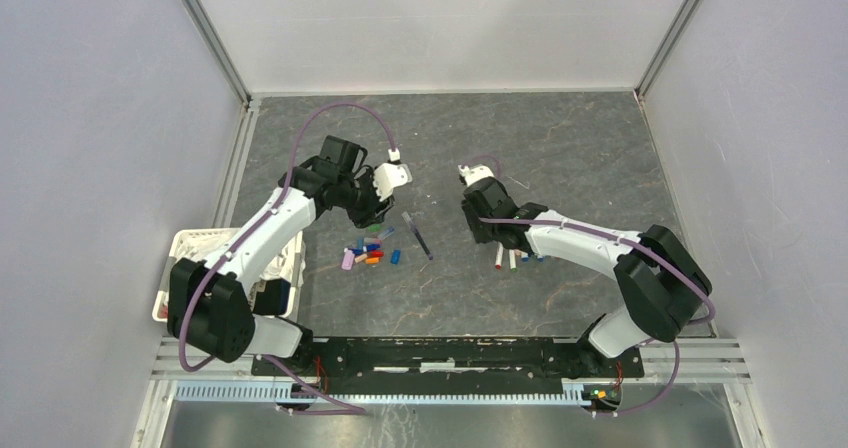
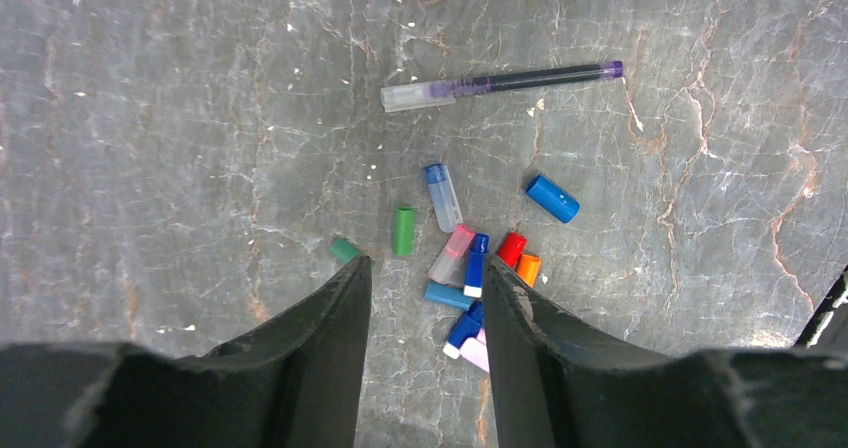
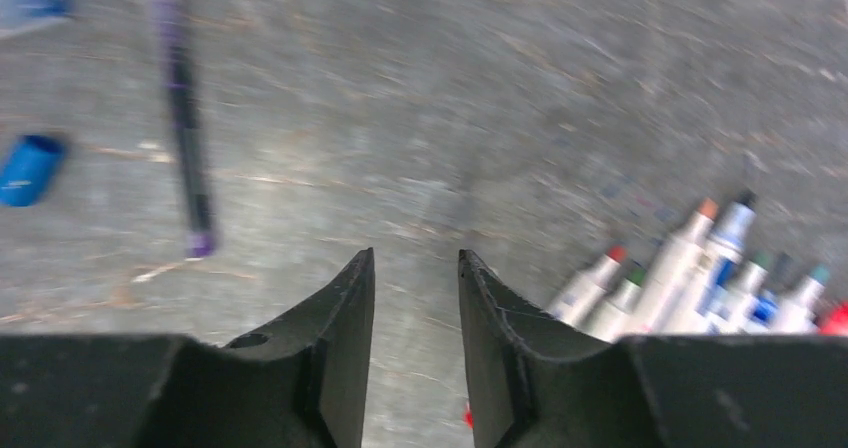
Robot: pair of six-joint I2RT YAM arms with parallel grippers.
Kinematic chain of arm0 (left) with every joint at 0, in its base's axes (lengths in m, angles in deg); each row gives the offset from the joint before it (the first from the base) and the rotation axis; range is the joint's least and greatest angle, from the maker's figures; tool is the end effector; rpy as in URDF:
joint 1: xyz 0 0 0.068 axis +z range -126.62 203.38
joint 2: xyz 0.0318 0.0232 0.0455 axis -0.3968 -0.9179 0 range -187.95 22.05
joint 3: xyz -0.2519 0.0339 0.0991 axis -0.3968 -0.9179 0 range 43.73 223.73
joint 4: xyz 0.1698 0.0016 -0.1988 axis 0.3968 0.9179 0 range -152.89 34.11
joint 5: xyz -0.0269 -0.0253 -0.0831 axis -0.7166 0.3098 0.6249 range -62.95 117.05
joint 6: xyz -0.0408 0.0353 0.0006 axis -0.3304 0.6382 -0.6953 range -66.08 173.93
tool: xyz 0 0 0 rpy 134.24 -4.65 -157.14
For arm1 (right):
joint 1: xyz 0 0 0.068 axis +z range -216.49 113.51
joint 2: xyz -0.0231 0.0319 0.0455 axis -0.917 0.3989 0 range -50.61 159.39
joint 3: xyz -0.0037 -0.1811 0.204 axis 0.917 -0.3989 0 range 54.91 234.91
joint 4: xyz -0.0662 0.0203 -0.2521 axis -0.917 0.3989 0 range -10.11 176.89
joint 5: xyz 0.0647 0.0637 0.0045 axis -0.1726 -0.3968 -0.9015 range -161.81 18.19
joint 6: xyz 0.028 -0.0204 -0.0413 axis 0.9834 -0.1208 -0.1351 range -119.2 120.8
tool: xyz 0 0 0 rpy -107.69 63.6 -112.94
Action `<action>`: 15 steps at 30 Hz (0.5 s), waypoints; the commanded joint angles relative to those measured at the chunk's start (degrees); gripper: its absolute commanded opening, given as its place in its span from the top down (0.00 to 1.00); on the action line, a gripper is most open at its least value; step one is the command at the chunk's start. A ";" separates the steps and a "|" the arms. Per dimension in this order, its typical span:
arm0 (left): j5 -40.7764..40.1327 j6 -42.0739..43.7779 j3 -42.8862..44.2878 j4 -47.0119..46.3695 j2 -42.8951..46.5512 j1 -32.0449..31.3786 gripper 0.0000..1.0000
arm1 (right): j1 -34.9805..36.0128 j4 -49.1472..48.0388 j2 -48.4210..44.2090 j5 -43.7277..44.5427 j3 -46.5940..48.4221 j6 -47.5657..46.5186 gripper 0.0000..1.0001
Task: Open the pen caps
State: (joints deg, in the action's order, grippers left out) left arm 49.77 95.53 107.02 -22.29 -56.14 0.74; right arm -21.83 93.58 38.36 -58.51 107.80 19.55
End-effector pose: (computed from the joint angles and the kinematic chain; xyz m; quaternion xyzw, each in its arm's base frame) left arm 0.2519 -0.1199 0.2788 0.5473 0.7619 -0.1377 0.3177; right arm 0.2325 0.2181 0.1987 -0.1703 0.9179 0.0871 0.3477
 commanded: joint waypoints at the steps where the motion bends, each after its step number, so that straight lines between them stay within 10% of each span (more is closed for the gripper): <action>1: 0.40 -3.95 2.67 3.40 3.32 0.51 0.28 | 2.19 -3.70 4.93 -8.14 5.20 1.14 0.56; 4: 0.08 -5.38 3.01 3.58 4.53 1.37 0.08 | 3.09 -6.20 9.22 -13.05 8.26 1.81 0.53; 15: 0.79 -8.51 4.34 3.35 6.51 6.28 0.00 | 6.12 -6.13 20.13 -12.87 17.34 1.34 0.51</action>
State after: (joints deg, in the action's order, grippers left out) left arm 49.66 90.37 108.81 -18.97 -51.49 6.62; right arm -16.60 89.45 56.43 -70.75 121.74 20.55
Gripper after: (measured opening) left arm 0.966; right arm 0.498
